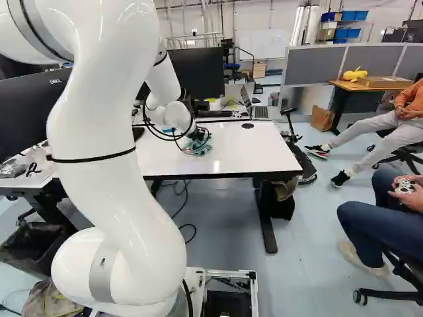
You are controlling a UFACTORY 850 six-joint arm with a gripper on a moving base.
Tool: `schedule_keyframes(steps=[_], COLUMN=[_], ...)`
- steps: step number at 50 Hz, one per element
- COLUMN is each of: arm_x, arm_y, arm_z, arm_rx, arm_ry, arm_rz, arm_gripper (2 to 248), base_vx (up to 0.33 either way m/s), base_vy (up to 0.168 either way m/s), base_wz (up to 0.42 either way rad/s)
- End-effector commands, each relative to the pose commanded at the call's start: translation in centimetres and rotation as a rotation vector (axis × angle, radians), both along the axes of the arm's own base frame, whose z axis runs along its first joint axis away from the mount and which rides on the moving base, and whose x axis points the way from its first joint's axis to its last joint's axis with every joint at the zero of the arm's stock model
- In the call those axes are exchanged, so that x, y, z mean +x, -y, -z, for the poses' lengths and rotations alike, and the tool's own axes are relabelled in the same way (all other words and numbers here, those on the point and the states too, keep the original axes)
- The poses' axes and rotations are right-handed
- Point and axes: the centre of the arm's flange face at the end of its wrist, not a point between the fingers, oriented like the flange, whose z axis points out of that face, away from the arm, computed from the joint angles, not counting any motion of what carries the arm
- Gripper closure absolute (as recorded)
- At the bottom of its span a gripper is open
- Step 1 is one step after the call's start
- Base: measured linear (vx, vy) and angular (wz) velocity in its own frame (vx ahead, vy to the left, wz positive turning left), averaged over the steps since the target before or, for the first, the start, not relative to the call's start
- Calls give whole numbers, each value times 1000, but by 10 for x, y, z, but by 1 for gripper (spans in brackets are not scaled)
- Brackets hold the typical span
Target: Clean the table with the green towel
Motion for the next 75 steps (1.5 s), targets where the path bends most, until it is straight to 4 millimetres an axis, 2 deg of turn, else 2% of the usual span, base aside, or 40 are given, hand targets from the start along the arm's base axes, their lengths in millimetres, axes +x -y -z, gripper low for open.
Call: schedule_keyframes(steps=[12,34,47,61,75], arm_x=[-14,-55,-77,-75,-57], arm_y=[15,32,28,8,-10], arm_z=[-1,-2,-3,-3,-2], arm_rx=[0,0,0,0,-1], arm_ry=[-7,-23,-30,-30,-24], arm_rz=[28,63,57,13,-22], arm_gripper=[209,209,209,209,209], base_vx=[0,0,0,0,0], base_vy=[0,0,0,0,0], base_wz=[0,0,0,0,0])
